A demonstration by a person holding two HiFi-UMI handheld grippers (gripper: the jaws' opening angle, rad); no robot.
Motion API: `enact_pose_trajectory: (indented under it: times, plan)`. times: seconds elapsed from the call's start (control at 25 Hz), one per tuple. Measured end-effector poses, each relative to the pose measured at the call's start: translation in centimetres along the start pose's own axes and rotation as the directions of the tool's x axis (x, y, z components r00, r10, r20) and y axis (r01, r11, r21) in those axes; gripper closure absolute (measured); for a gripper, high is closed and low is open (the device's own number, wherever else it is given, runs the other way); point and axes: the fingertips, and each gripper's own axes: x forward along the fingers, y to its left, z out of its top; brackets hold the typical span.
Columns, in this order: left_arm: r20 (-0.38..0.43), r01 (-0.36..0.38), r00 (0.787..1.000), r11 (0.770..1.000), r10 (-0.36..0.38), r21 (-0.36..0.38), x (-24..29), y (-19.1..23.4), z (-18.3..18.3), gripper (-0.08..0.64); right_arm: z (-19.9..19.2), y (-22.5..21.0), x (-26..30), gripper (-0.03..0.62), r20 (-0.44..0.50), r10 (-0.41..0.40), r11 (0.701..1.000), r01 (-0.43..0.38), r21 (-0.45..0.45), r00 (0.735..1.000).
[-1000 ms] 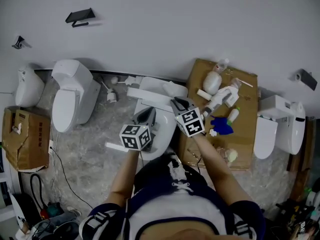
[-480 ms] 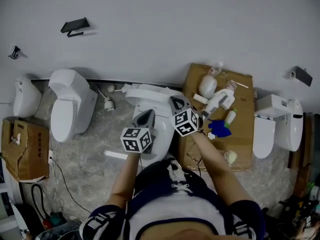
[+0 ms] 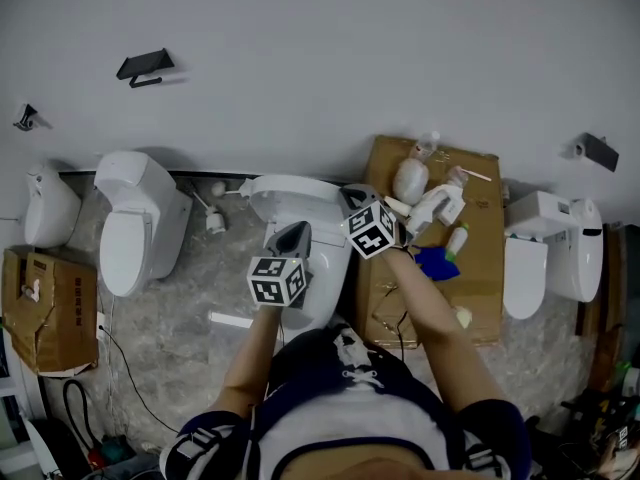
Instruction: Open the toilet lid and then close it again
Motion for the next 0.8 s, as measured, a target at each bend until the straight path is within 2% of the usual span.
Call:
enact_pose_trajectory:
  times: [0.52,0.8]
  plan:
    - [0.052,-0.025,0.998,0.998,0.022,0.064,1.1,0.8,2.6,0.552,0.1,-3.3,2.1,0.584,-0.042,-0.06,0.998,0.058,-0.028,0.997]
    - [0.061,-0.02,0.998,0.999,0.017,0.041,1.5,1.1,3.3,0.552,-0.1,-4.7,2.6,0.584,-0.062,-0.081,0.995,0.084,0.048,0.995]
